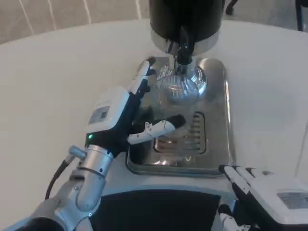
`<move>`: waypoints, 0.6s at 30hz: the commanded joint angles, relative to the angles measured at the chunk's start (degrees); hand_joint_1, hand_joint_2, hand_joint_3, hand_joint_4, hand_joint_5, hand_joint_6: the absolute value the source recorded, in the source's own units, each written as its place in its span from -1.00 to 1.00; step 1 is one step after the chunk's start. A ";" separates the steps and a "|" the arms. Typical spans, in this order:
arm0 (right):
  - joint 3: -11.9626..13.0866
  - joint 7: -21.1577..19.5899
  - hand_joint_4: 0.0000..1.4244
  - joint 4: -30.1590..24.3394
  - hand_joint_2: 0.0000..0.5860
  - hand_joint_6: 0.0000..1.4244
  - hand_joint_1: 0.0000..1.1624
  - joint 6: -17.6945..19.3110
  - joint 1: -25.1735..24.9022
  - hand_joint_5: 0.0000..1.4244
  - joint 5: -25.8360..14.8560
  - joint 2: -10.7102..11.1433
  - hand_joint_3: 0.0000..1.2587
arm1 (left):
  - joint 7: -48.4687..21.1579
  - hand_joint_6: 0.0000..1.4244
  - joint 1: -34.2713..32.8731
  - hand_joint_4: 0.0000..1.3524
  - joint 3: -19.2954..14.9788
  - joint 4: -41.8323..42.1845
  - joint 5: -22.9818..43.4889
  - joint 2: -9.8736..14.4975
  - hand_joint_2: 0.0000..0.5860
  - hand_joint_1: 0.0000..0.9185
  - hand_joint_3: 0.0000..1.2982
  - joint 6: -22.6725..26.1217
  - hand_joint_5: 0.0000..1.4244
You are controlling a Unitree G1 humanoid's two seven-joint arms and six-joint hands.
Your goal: Grasp the cup under the faucet to collect the drink, then remove the cup.
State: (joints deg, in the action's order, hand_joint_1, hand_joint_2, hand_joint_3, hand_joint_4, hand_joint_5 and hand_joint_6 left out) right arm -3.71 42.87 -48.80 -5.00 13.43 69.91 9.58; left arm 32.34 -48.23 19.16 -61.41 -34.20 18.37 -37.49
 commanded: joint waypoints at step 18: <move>2.21 -5.82 -1.00 1.08 0.69 -1.00 -1.00 -2.33 0.11 -1.00 -6.30 0.11 -1.00 | -9.01 -0.36 13.92 -0.86 -6.79 15.82 3.41 11.48 -0.91 -1.00 -0.90 0.16 -0.58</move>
State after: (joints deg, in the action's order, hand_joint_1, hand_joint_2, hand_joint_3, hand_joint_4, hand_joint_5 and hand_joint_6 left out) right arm -2.53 38.82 -47.38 -6.35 12.62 65.16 10.01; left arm 24.34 -38.07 13.66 -49.65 -30.97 26.43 -36.42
